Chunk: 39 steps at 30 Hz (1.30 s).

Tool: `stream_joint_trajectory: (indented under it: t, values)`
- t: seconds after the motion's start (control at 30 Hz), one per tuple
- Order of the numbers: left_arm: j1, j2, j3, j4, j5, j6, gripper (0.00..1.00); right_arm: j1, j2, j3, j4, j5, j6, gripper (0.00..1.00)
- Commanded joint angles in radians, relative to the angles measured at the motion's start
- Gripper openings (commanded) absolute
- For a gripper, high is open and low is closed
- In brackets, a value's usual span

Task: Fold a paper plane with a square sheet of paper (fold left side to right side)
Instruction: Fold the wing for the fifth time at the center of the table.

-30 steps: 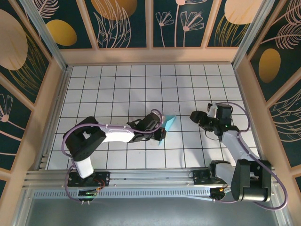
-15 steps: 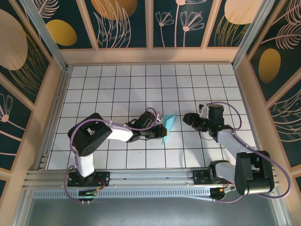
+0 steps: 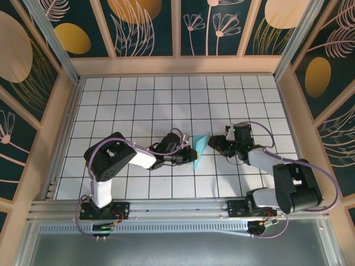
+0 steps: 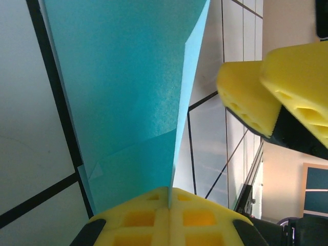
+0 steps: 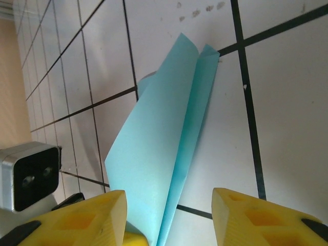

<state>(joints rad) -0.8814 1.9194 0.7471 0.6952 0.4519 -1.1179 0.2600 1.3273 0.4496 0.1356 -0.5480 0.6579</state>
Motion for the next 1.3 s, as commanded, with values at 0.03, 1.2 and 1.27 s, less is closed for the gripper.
stream_joint_trajectory:
  t: [0.03, 1.2, 1.27]
  values:
    - [0.007, 0.018, -0.017, 0.073, 0.021, -0.042, 0.0, 0.029, 0.036, 0.041, 0.058, 0.034, 0.037, 0.46]
    - [0.008, 0.055, -0.024, 0.152, 0.03, -0.104, 0.0, 0.113, 0.225, 0.106, 0.144, 0.088, 0.072, 0.43]
    - [0.007, 0.059, -0.025, 0.151, 0.029, -0.104, 0.0, 0.117, 0.238, 0.109, 0.136, 0.096, 0.072, 0.43]
